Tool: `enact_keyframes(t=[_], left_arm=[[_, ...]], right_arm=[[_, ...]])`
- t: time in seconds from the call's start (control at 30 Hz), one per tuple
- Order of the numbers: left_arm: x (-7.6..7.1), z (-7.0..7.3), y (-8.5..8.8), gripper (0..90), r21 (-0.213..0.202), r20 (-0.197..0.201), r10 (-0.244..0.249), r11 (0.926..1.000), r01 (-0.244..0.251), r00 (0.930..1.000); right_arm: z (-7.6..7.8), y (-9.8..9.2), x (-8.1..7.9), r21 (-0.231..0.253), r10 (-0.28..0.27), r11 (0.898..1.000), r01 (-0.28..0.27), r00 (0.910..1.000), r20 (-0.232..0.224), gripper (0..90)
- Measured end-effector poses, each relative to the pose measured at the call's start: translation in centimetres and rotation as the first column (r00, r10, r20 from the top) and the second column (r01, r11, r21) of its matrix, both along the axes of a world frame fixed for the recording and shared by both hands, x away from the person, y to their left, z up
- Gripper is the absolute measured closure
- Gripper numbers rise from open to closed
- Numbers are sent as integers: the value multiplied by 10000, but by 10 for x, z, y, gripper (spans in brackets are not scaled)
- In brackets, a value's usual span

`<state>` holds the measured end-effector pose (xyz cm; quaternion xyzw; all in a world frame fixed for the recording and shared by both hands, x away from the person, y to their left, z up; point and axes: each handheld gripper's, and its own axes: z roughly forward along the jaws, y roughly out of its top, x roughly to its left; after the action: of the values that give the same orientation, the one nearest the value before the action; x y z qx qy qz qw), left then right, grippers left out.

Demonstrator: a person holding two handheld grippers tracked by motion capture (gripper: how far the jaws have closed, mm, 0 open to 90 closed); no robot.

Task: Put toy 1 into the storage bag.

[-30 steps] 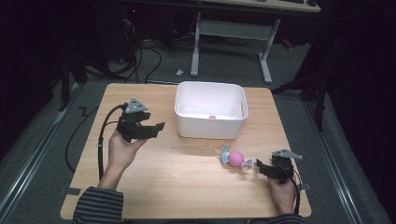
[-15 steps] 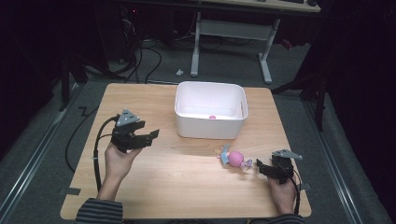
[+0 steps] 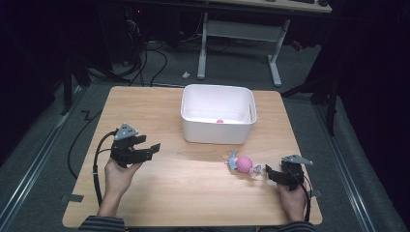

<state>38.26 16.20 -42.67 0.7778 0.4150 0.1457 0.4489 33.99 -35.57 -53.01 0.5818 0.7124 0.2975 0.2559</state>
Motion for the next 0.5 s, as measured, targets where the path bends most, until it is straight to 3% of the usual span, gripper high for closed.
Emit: enact_keyframes(t=[0.5], left_arm=[[-1,-29,-4,340,-46,-498,65,10000,-67,9987]], right_arm=[[0,0,0,-9,9,10000,-9,10000,6,283]])
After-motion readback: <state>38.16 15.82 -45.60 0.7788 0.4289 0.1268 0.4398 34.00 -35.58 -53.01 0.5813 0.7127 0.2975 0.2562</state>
